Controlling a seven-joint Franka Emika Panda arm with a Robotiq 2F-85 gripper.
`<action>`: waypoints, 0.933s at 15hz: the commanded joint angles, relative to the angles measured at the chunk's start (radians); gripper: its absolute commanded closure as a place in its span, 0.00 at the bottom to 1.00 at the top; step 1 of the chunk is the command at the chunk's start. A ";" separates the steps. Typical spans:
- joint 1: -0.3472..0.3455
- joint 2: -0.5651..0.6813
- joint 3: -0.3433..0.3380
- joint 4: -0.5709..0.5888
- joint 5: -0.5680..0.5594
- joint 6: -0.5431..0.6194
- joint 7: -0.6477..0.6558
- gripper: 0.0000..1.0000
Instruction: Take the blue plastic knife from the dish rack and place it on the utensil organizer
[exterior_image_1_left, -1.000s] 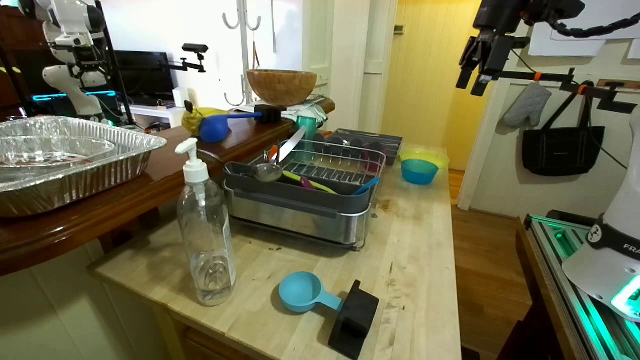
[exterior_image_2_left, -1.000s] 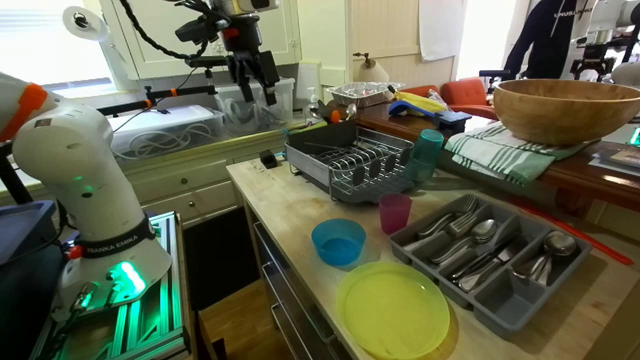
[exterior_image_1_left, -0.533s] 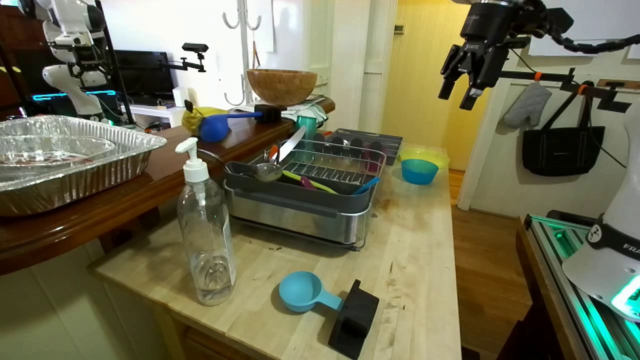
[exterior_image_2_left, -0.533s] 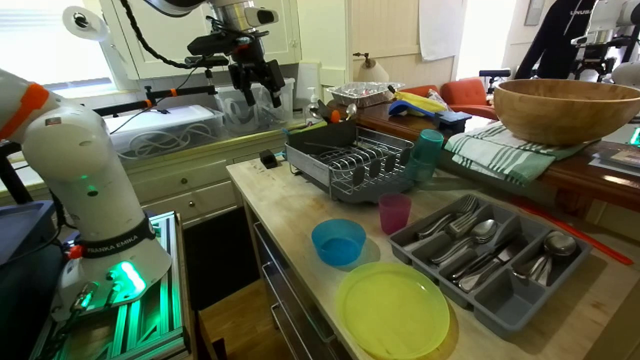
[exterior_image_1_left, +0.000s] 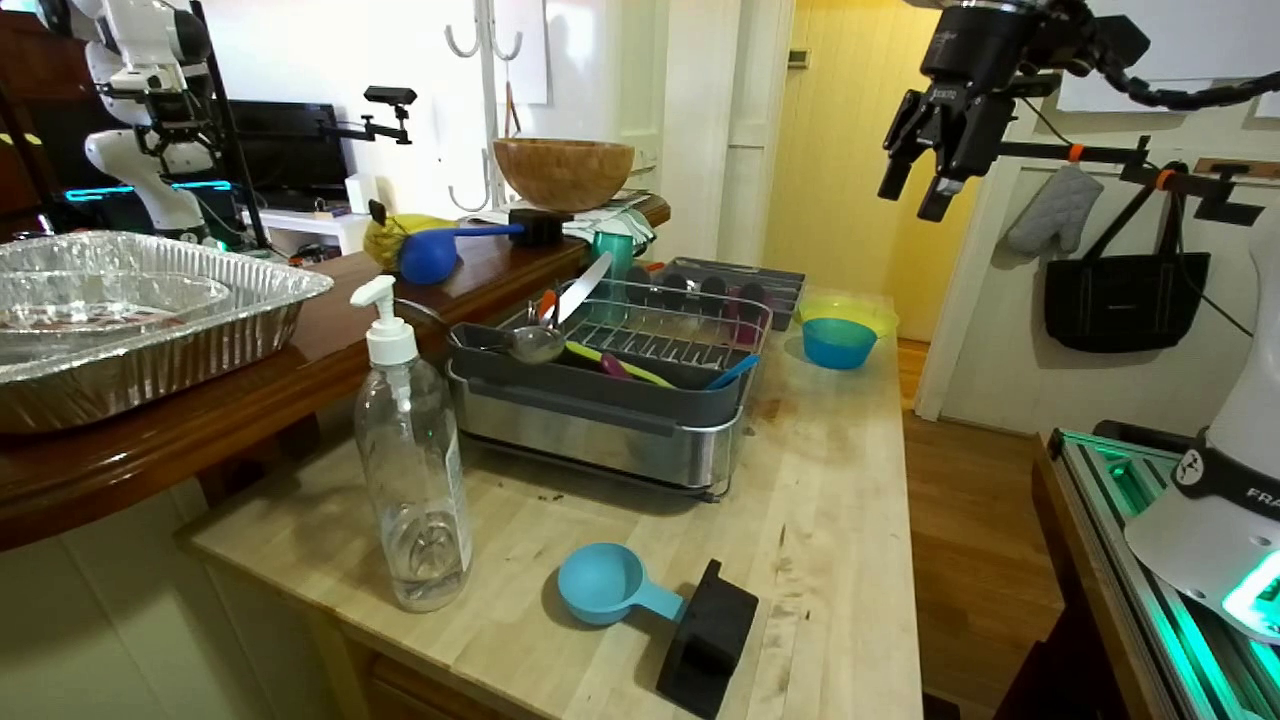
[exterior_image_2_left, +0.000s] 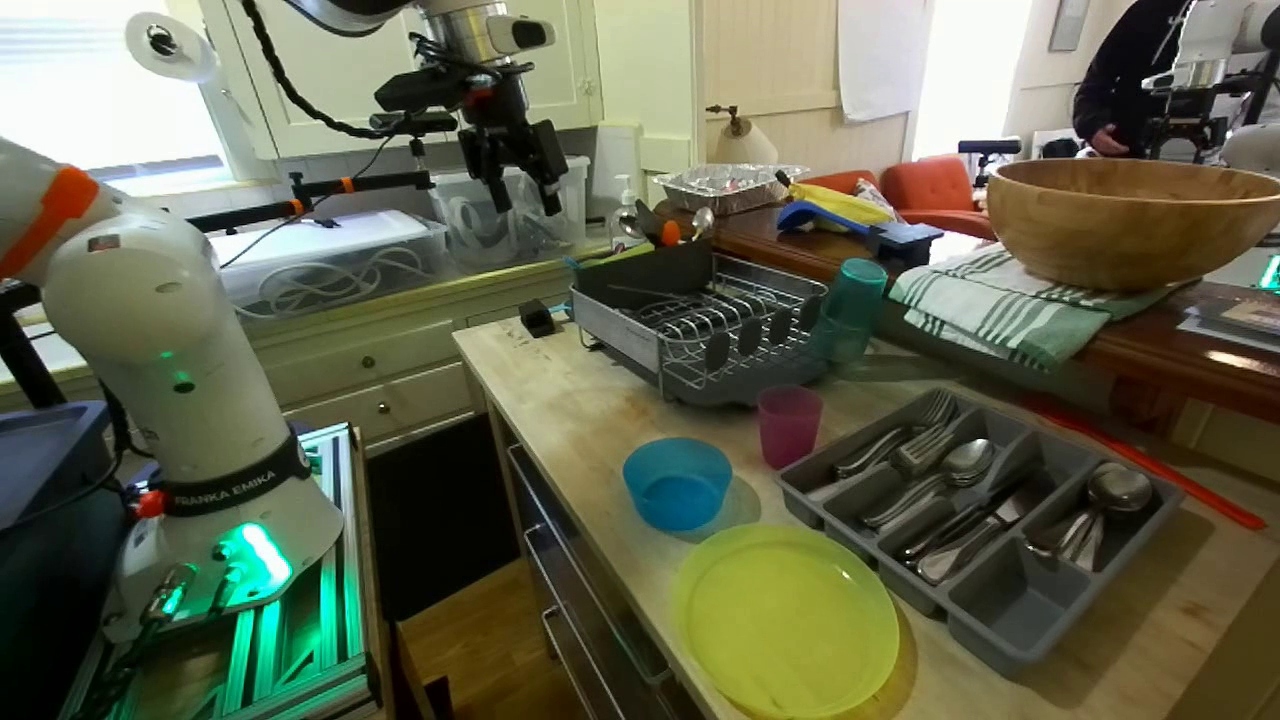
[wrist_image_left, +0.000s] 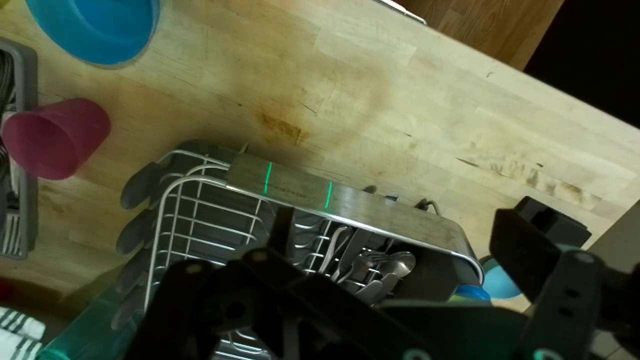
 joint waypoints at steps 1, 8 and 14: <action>-0.026 0.033 0.076 -0.006 0.026 0.033 0.146 0.00; -0.039 0.129 0.215 -0.007 0.052 0.116 0.472 0.00; -0.035 0.197 0.252 -0.022 0.136 0.260 0.645 0.00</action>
